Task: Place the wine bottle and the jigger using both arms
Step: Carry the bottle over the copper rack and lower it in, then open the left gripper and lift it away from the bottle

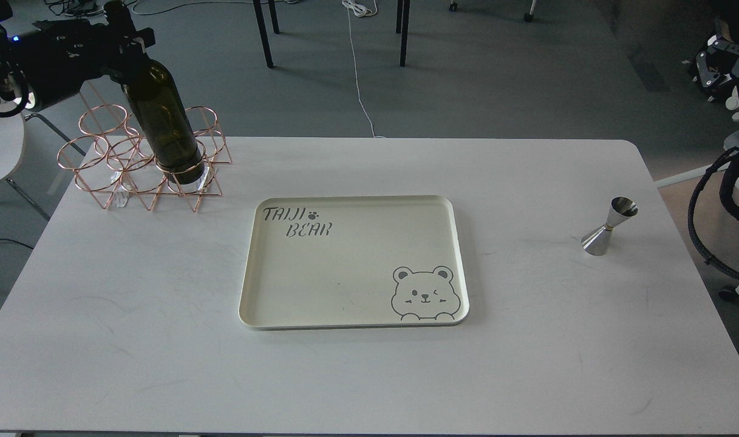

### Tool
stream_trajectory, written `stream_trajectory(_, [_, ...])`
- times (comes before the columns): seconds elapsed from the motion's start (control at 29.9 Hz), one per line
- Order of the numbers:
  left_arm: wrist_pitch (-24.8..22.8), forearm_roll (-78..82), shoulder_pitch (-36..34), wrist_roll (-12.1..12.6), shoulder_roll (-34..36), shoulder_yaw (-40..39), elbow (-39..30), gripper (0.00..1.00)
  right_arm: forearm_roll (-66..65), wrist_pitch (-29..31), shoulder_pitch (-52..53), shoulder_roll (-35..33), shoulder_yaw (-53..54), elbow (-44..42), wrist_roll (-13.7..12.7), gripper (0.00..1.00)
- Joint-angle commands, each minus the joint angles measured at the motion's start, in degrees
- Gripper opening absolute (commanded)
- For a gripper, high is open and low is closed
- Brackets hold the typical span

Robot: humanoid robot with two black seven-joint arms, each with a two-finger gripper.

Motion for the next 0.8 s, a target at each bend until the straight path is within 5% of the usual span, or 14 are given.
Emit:
stream_trajectory(0.0, [0.0,-0.1,0.0,-0.5,0.0,0.9,0.1,0.23,-0.1,0.1,0.1,-0.1,0.0,0.0,0.0,0.91])
stream_trajectory(0.1, [0.0,-0.1,0.0,-0.5,0.0,0.9,0.1,0.32,-0.1,0.1,0.1,-0.1,0.0,0.0,0.0,0.92])
stream_trajectory(0.23, [0.1,-1.0,0.0,-0.4,0.0,0.9,0.3,0.64,-0.1,0.1,0.1,-0.1,0.0,0.0,0.0,0.91])
stream_trajectory(0.57, [0.1,-3.3,-0.2,-0.3,-1.2,0.8,1.5,0.74,-0.1,0.0,0.1,-0.1,0.1,0.2,0.0,0.91])
stream_trajectory(0.77, [0.2,-16.8,-0.7,-0.5,-0.6,-0.2,1.5,0.92,-0.2,-0.4,0.1,-0.3,0.1,-0.1,0.0,0.94])
